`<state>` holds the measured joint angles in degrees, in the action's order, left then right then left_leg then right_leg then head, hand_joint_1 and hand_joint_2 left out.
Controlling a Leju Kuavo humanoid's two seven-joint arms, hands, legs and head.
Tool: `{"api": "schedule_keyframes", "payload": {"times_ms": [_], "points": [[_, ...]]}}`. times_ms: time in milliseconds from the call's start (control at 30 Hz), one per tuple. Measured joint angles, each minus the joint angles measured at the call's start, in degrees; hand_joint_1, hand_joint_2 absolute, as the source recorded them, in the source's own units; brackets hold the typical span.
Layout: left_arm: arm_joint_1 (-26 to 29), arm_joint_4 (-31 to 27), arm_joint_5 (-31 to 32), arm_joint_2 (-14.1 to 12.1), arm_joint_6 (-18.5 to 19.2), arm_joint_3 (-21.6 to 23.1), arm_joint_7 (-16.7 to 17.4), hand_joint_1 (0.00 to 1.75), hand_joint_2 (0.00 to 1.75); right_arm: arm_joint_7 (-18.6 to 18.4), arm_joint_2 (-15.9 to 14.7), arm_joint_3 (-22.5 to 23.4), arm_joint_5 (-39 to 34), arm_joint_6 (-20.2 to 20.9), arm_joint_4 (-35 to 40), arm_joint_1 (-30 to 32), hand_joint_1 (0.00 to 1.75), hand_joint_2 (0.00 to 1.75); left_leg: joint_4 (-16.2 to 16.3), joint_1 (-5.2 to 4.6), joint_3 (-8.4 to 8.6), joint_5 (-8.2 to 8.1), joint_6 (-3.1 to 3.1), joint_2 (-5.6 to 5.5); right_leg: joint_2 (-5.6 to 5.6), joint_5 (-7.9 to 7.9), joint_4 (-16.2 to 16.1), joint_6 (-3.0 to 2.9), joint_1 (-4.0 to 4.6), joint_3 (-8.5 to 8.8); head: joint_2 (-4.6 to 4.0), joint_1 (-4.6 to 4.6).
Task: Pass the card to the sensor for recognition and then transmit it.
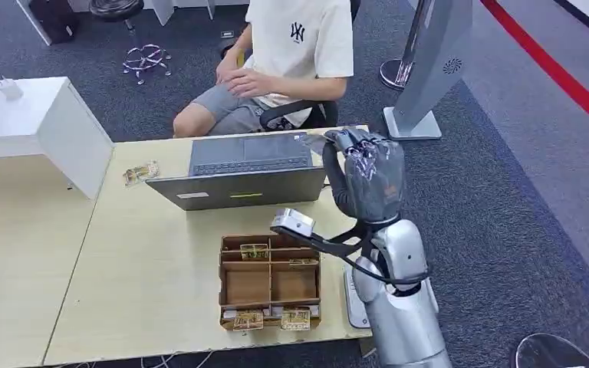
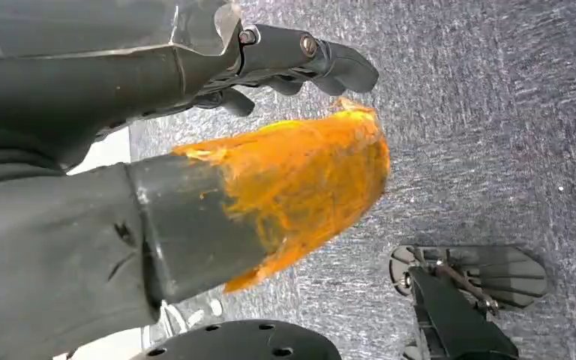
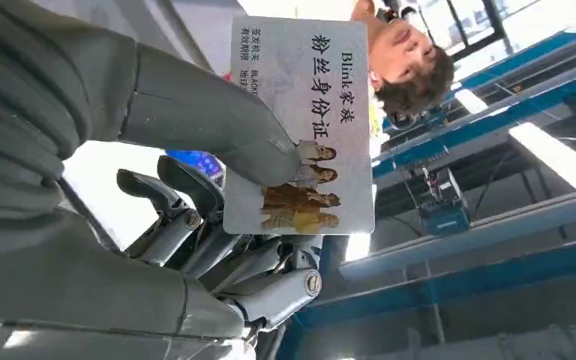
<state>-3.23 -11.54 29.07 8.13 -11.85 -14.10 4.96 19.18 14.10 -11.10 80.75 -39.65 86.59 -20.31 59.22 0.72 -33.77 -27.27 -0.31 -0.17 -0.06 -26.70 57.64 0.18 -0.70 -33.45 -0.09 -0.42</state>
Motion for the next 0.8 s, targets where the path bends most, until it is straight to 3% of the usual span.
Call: {"api": "schedule_keyframes", "payload": {"times_ms": [400, 667, 700, 733, 800], "points": [[0.0, 0.0, 2.0, 0.1, 0.5, 0.4, 0.3, 0.0, 0.0, -10.9, -2.9, -4.9, 6.8, 0.0, -10.0, -9.7, 1.75, 1.75, 0.0, 0.0, -0.01, 0.0, 0.0, -0.02, -0.01, 0.0, 0.0, 0.0, 0.0, -0.02, 0.0, 0.0], [0.0, 0.0, 2.2, 0.1, 0.6, 0.4, 0.5, 0.0, 0.0, -14.2, -4.6, -7.2, 8.2, 0.0, -12.5, -11.3, 1.75, 1.75, 0.0, 0.0, -0.01, 0.0, 0.0, -0.02, -0.01, 0.0, 0.0, 0.0, 0.0, -0.02, 0.0, 0.0], [0.0, 0.0, 2.2, 0.1, 0.6, 0.4, 0.5, 0.0, 0.0, -14.6, -4.7, -7.5, 8.2, 0.0, -12.7, -11.3, 1.61, 1.75, 0.0, 0.0, -0.01, 0.0, 0.0, -0.02, -0.01, 0.0, 0.0, 0.0, 0.0, -0.03, 0.0, -0.02], [0.0, 0.0, 2.2, 0.1, 0.6, 0.4, 0.5, 0.0, 0.0, -15.6, -5.0, -7.8, 8.3, 0.0, -12.8, -11.3, 0.02, 1.75, 0.0, 0.0, -0.01, 0.0, 0.0, -0.02, -0.01, 0.0, 0.0, 0.0, 0.0, -0.03, 0.0, -0.02], [0.0, 0.0, 2.3, 0.2, 0.6, 0.4, 0.5, 0.0, 0.0, -18.8, -6.3, -9.4, 8.3, 0.0, -13.1, -11.7, 0.0, 1.75, 0.0, -0.01, -0.01, 0.0, 0.0, -0.03, -0.01, 0.0, 0.0, 0.0, 0.0, -0.02, 0.0, 0.0]]}}
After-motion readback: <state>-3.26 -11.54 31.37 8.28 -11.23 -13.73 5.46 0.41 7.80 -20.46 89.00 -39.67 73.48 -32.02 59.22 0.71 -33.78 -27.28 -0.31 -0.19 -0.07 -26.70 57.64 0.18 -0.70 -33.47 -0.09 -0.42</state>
